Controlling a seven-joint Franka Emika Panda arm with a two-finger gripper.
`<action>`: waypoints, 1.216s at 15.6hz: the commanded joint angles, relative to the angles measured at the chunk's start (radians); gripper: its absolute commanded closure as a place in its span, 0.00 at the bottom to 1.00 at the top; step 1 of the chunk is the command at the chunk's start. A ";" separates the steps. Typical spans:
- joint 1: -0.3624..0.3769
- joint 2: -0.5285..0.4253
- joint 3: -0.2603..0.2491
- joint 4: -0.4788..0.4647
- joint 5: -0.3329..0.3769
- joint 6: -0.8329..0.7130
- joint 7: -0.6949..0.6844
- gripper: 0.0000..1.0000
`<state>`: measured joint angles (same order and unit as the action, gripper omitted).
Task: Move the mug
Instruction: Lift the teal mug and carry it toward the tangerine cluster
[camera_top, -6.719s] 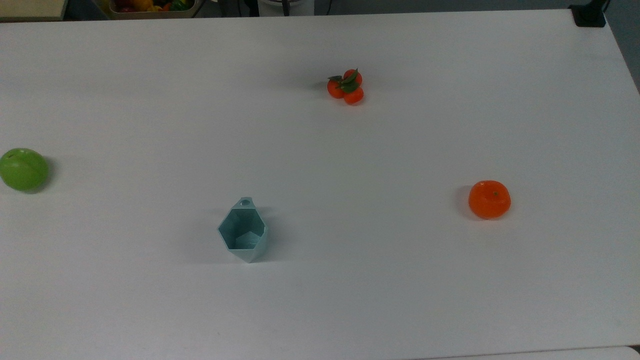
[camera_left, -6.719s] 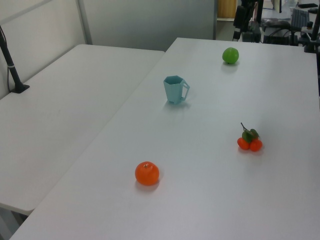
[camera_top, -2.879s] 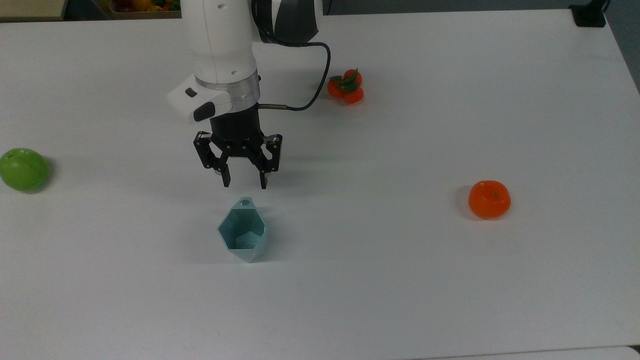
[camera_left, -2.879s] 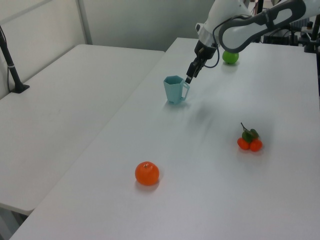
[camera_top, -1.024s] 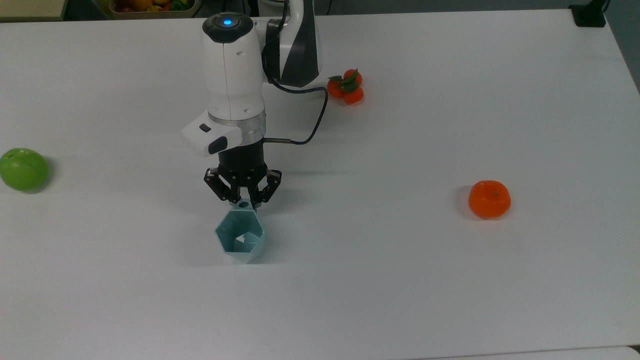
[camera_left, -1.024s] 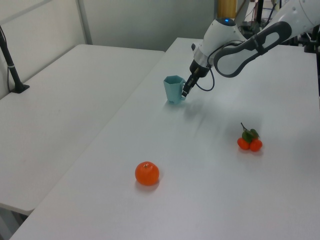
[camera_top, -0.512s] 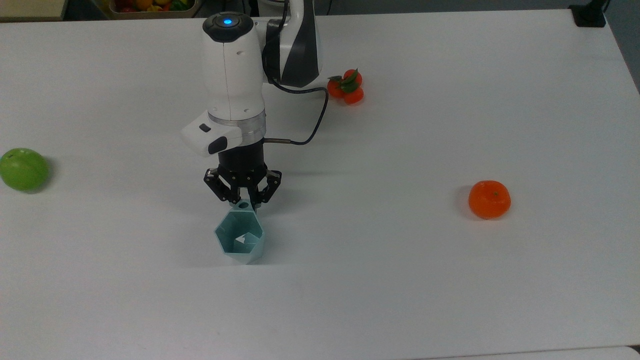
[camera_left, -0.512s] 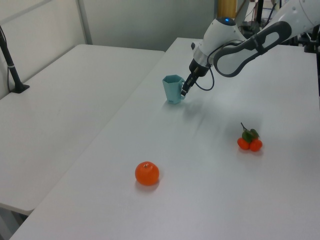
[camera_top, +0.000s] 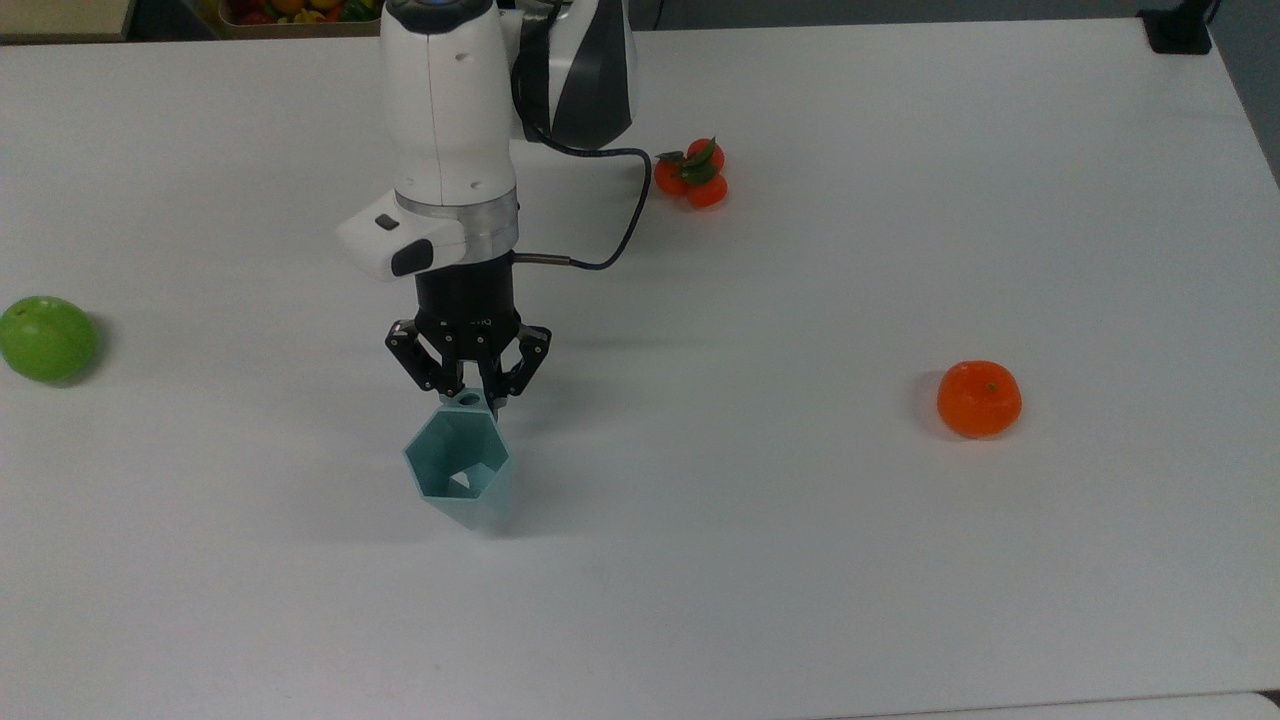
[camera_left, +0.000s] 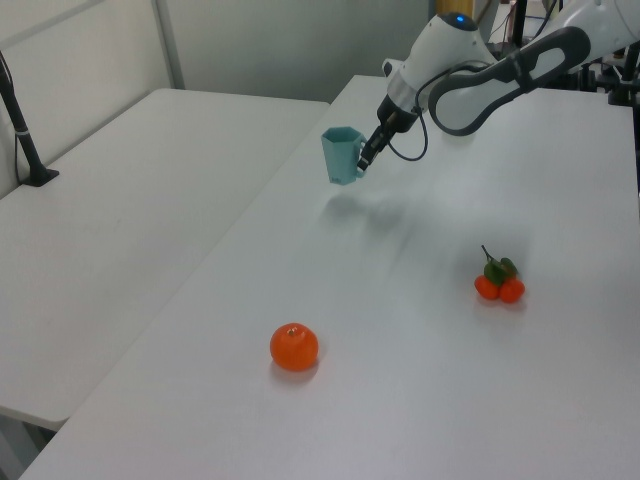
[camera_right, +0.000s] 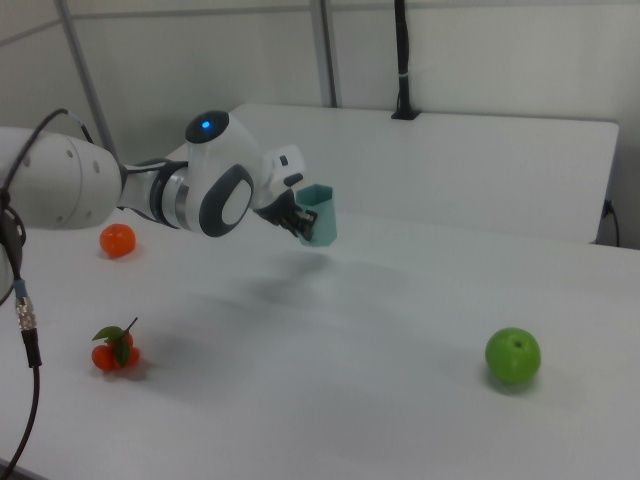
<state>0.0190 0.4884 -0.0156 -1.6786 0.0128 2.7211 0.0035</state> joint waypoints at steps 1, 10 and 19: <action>0.006 -0.134 -0.006 -0.064 0.003 -0.029 0.052 1.00; -0.013 -0.391 -0.004 -0.116 0.007 -0.507 0.035 1.00; -0.027 -0.602 -0.055 -0.393 0.010 -0.681 -0.209 1.00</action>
<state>-0.0068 -0.0247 -0.0382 -1.9328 0.0129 2.0375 -0.1171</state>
